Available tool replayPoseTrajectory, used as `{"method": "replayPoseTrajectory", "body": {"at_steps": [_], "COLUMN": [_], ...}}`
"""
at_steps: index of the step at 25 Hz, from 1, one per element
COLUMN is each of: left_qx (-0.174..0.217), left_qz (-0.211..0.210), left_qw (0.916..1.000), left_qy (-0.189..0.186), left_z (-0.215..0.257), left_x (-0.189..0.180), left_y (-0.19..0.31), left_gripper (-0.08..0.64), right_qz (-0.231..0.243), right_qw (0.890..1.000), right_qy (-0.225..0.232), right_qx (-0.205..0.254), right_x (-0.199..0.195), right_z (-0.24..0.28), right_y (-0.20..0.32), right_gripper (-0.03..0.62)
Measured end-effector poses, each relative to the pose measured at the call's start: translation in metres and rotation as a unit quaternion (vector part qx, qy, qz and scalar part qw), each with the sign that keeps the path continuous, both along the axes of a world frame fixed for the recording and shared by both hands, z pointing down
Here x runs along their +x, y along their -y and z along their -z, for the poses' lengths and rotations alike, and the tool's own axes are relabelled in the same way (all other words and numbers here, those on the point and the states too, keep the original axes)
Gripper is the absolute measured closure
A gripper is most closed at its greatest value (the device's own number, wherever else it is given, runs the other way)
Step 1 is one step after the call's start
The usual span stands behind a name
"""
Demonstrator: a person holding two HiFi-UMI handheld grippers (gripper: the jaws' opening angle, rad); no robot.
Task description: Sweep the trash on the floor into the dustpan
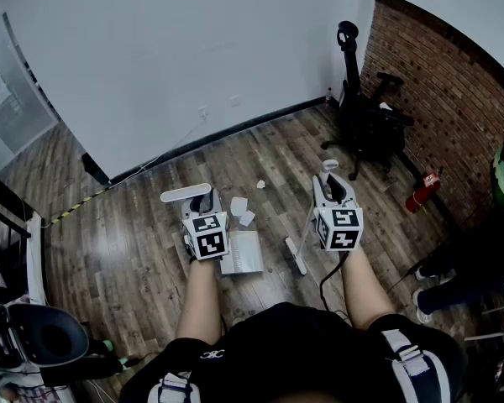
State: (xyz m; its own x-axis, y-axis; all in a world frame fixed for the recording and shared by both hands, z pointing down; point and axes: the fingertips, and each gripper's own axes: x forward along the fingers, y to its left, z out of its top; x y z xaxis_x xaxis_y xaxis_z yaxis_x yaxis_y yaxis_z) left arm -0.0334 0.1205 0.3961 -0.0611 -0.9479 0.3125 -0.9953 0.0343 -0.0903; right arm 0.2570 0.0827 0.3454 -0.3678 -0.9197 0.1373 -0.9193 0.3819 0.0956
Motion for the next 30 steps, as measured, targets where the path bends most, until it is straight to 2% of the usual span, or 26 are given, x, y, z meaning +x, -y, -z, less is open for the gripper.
{"method": "replayPoseTrajectory", "body": {"at_steps": [7,13,24,30], "left_qx": [0.007,0.012,0.003,-0.011], "left_qz": [-0.003,-0.011,-0.046,-0.035], "left_qw": [1.0,0.9993,0.9979,0.9988], "left_qy": [-0.005,-0.033,-0.046,-0.033], "left_z": [-0.004,-0.004,-0.026,-0.042], "left_x": [-0.016,-0.036,-0.086,-0.115], "left_y": [0.003,-0.001,-0.012,-0.002], "left_gripper": [0.453,0.453,0.453,0.453], "right_qz": [-0.008,-0.024,-0.045,-0.02], "right_qw": [1.0,1.0,0.999,1.0], "right_qy": [0.004,0.008,0.018,0.013], "right_qx": [0.011,0.007,0.017,0.009], "right_x": [-0.01,-0.024,-0.081,-0.122], "right_z": [0.01,0.006,0.007,0.003], "right_y": [0.003,-0.002,-0.005,0.021], "right_gripper": [0.485,0.485,0.485,0.485]}}
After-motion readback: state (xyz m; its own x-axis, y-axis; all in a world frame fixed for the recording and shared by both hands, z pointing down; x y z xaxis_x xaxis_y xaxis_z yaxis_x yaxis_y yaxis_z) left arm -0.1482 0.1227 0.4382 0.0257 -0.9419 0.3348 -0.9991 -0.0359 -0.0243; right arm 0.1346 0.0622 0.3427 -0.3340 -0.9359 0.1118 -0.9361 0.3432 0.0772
